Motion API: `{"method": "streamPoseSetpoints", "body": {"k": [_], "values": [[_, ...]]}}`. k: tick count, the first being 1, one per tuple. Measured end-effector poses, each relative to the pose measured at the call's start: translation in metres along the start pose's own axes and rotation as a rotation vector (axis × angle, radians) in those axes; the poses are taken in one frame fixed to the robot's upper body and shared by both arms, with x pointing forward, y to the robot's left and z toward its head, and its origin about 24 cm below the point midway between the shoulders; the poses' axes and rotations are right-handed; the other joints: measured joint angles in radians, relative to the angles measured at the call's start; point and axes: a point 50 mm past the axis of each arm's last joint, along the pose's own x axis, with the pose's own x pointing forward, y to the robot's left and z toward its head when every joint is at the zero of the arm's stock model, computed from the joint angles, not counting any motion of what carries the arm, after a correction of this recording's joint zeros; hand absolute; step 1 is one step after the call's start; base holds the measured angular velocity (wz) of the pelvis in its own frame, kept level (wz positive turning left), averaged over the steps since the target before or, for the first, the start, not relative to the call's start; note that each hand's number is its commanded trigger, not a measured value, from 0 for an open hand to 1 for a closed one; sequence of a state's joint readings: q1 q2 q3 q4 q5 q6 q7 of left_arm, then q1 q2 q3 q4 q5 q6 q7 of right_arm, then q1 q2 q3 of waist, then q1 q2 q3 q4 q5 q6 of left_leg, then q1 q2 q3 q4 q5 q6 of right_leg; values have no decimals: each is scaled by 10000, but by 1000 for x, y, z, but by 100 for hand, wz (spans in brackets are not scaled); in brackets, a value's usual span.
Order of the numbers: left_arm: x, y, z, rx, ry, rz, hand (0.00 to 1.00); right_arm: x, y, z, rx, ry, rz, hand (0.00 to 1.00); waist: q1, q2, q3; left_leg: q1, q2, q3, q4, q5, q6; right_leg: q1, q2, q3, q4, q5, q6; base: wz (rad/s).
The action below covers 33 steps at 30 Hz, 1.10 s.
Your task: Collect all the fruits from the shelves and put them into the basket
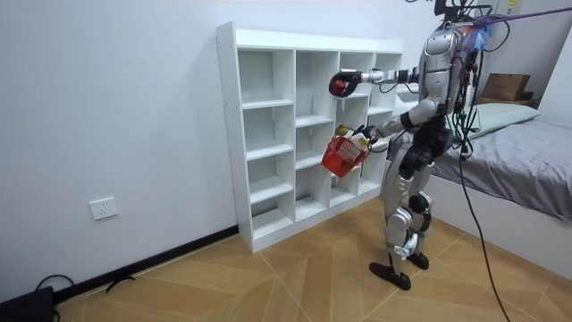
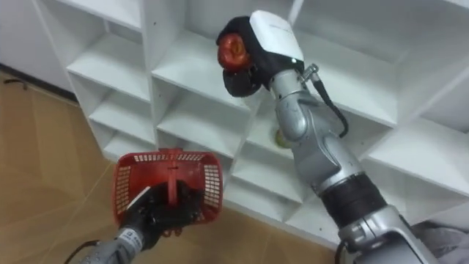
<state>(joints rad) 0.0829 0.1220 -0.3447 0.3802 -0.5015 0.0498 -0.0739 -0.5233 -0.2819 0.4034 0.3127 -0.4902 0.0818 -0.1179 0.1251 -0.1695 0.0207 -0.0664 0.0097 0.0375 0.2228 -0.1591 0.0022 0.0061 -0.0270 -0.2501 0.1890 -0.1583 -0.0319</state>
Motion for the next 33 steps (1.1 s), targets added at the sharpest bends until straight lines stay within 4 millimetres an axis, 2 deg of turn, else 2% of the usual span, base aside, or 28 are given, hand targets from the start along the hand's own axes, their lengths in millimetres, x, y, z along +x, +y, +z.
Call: {"method": "streamPoseSetpoints", "body": {"k": [3, 8, 11, 14, 21, 28, 33], "values": [[5, -4, 6, 163, -136, -192, 100, -9, 13, -6, 409, 317, 340, 100, -174, 198, 54, 33, -14, 18, -11, 6, 12, 18, -8, 1, 2, 7, 11, 0], [7, -4, 11, 103, -246, -20, 100, -31, 41, -18, 1014, 921, 1203, 100, -358, 431, -3, -105, 0, 129, -37, 23, 28, -196, -14, 67, 4, 8, 13, -3], [7, -5, 11, 241, -251, 31, 100, -38, 49, -22, 1090, 1134, 1625, 100, -439, 490, -24, -84, 1, 154, -120, 23, 28, -220, -18, 69, -7, 7, 14, -3], [8, -6, 11, 189, -268, 151, 100, -46, 57, -27, 1187, 1371, 1844, 100, -451, 582, 3, 86, -12, 161, -192, 24, 29, -101, -57, 79, -22, 2, 22, 0], [9, -6, 12, 18, -304, 258, 100, -62, 71, -36, 1498, 1848, 2330, 100, -443, 818, -1, 272, -46, 169, -248, 29, 40, 52, -55, 192, -20, -26, 66, -1], [9, -9, 15, 11, -428, 135, 100, -79, 101, -45, 2036, 2753, 3458, 100, -420, 837, -5, 342, -55, 222, -244, 41, 52, 89, -53, 297, -25, -34, 71, -2], [9, -13, 16, -37, -479, 36, 100, -85, 108, -46, 2188, 2889, 3960, 100, -419, 809, -20, 340, -71, 263, -260, 46, 64, 78, -64, 308, -30, -50, 96, 0]]}}
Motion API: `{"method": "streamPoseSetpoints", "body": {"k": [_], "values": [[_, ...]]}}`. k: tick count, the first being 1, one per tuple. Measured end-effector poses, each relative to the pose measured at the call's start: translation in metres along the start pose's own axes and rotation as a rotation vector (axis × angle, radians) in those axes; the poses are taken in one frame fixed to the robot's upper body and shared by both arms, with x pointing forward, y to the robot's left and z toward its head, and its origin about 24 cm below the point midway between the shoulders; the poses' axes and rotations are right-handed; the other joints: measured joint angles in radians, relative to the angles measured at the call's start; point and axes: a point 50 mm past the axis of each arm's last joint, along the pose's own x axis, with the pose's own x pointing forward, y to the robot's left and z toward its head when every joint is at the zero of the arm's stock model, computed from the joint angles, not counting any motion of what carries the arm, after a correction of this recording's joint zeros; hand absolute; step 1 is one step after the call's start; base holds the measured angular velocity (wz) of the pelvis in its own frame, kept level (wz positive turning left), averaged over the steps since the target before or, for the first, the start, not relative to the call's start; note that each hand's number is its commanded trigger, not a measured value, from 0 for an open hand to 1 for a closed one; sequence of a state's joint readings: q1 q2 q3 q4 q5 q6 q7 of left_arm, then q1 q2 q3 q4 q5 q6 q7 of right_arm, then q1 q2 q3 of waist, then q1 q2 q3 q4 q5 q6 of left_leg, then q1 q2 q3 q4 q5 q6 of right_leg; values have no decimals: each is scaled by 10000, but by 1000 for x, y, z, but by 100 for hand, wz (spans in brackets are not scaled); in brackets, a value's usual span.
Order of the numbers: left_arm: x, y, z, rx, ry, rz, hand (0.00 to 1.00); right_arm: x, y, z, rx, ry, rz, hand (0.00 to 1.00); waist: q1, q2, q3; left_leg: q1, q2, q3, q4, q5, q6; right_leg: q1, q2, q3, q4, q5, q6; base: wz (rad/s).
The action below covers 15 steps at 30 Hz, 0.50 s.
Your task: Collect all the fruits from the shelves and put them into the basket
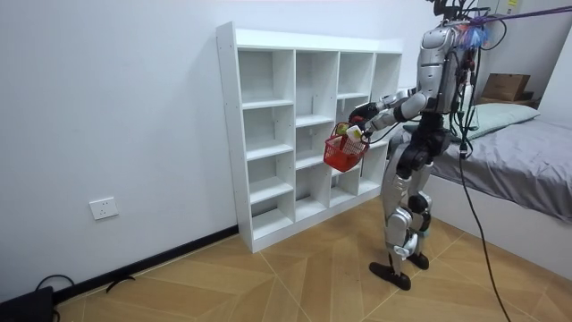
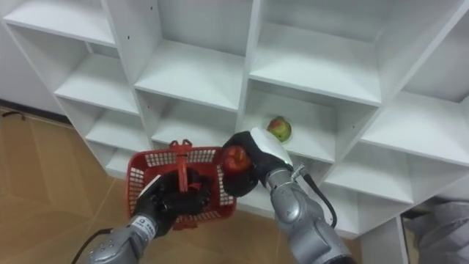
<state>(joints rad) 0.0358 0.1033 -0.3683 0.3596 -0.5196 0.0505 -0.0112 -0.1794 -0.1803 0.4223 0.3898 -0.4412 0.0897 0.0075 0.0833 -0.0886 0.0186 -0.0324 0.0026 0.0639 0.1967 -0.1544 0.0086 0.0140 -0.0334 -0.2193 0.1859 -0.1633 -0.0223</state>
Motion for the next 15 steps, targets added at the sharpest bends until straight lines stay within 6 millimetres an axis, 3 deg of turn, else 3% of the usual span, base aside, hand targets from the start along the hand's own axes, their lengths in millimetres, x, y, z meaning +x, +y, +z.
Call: {"method": "streamPoseSetpoints", "body": {"k": [15], "values": [[0, -13, -7, 127, 251, -505, 100, -2, 27, -19, -272, 900, 1018, 100, 49, -72, -22, 89, 13, 63, 7, 3, 4, 55, -3, 149, 6, -3, 4, 0]]}}
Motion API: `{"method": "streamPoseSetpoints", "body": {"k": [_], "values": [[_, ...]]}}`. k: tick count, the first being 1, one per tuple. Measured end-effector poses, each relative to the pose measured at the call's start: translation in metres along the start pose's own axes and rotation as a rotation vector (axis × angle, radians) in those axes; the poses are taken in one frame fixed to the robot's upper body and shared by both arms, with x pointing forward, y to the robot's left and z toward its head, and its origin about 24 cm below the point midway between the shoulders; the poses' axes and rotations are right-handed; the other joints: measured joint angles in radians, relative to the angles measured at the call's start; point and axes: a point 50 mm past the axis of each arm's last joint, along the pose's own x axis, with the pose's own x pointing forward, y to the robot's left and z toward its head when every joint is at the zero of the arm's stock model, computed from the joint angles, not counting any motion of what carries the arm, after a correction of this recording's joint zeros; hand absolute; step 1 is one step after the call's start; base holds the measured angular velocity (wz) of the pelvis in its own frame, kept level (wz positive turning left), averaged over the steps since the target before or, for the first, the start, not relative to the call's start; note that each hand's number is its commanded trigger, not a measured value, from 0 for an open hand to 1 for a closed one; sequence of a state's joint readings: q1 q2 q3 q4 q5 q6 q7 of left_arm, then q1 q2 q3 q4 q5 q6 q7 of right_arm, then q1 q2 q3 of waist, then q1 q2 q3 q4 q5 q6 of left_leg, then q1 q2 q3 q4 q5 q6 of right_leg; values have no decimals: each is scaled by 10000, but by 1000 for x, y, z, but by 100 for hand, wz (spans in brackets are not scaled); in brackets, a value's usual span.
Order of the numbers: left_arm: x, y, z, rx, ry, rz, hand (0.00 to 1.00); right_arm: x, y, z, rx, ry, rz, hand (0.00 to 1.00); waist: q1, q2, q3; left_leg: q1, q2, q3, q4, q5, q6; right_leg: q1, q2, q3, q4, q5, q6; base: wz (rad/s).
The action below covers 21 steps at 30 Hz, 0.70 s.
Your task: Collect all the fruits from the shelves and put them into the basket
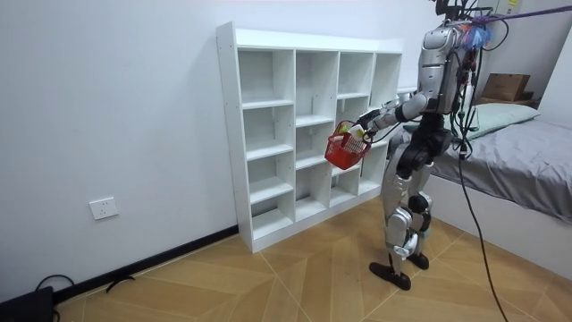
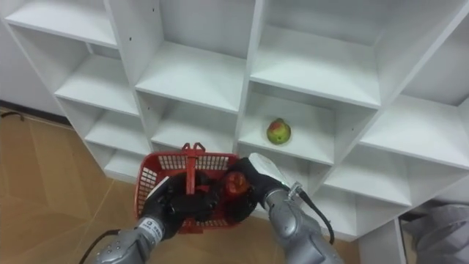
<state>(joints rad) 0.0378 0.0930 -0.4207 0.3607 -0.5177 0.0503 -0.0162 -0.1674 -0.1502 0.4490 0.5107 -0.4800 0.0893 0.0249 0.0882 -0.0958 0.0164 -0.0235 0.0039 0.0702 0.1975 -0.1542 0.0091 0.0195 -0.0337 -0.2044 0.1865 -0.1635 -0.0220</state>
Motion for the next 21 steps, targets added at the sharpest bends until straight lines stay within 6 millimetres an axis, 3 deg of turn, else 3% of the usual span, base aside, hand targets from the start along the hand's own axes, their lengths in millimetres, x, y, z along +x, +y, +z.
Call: {"method": "streamPoseSetpoints", "body": {"k": [17, 18, 19, 21], "values": [[0, -6, -4, 101, 186, -454, 100, 0, 0, 1, -762, -14, -58, 100, 53, -79, 43, -6, -2, 37, -44, 0, 0, -21, -3, -4, -18, -5, 7, 0], [0, -6, -4, 100, 185, -485, 100, 0, 0, 1, -756, -19, -57, 86, 55, -83, 45, -6, -2, 37, -48, 0, 0, -22, -2, -3, -19, -6, 8, 0], [0, -6, -4, 96, 185, -518, 100, 1, 1, 2, -737, -36, -51, 82, 54, -93, 50, -7, -2, 37, -61, 0, 0, -23, -3, -6, -22, -6, 8, 0], [0, -6, -5, 89, 187, -529, 100, 1, 1, 3, -708, -69, -52, 42, 54, -126, 70, -7, -2, 37, -79, 0, 0, -32, -2, -6, -23, -10, 10, 0]]}}
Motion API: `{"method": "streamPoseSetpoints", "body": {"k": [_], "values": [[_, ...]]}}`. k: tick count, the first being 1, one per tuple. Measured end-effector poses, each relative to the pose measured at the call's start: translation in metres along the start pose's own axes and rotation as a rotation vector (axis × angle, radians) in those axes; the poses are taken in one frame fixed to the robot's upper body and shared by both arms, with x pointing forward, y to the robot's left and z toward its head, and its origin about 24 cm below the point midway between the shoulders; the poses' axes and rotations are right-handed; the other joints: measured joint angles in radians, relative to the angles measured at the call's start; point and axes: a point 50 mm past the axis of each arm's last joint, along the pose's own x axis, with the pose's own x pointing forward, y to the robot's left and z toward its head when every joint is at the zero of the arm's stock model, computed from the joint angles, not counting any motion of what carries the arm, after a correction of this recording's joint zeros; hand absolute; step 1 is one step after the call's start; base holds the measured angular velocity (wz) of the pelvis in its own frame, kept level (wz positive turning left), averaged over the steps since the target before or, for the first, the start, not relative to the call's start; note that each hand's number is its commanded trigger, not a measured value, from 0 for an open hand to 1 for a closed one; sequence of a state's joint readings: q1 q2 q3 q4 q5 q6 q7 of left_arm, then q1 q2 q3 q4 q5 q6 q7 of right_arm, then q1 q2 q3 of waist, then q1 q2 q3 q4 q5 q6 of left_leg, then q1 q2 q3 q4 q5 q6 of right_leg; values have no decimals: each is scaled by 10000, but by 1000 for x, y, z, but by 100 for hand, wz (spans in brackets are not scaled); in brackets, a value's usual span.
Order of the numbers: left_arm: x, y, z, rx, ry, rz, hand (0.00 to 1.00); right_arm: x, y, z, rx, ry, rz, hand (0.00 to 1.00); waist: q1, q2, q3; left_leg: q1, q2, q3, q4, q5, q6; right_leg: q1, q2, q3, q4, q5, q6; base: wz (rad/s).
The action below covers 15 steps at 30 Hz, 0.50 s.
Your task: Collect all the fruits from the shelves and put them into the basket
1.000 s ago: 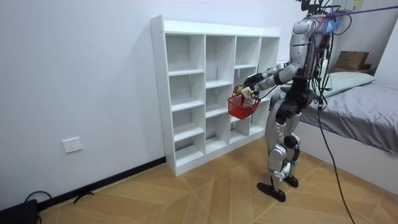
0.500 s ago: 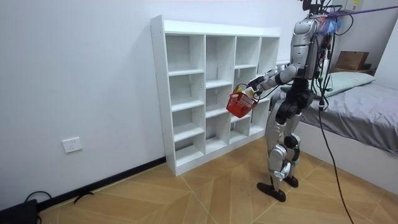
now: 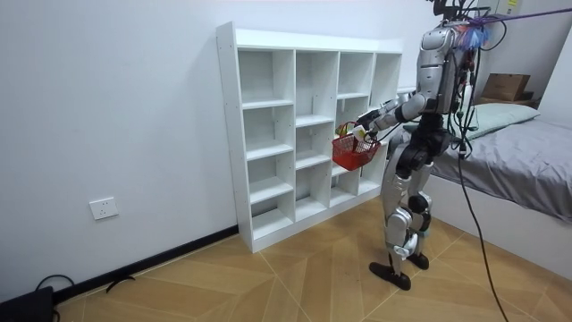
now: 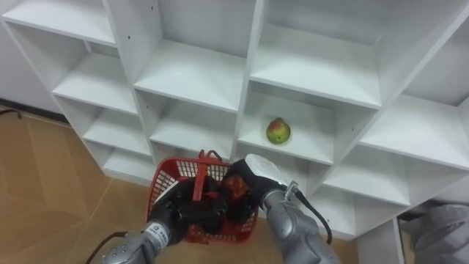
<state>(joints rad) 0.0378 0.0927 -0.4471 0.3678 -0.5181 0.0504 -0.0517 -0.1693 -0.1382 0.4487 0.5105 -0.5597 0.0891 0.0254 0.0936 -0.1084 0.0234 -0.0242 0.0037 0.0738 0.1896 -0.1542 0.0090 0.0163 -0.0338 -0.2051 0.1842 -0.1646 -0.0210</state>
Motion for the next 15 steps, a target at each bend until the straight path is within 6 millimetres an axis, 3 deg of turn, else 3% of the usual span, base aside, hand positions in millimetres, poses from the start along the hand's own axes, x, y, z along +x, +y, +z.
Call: {"method": "streamPoseSetpoints", "body": {"k": [1, 15], "values": [[0, 0, 0, 2, 10, -11, 100, 0, 0, 1, 15, -22, -5, 0, 14, -16, 4, -5, -1, 0, -11, 0, 0, -14, 7, 3, -3, -2, 1, 0], [-1, 0, -3, -1, 107, -95, 100, 5, -6, 11, 87, -346, -155, 0, 207, -113, -13, 0, -12, -1, -25, 0, 1, -7, 1, -7, -7, -8, 12, 0]]}}
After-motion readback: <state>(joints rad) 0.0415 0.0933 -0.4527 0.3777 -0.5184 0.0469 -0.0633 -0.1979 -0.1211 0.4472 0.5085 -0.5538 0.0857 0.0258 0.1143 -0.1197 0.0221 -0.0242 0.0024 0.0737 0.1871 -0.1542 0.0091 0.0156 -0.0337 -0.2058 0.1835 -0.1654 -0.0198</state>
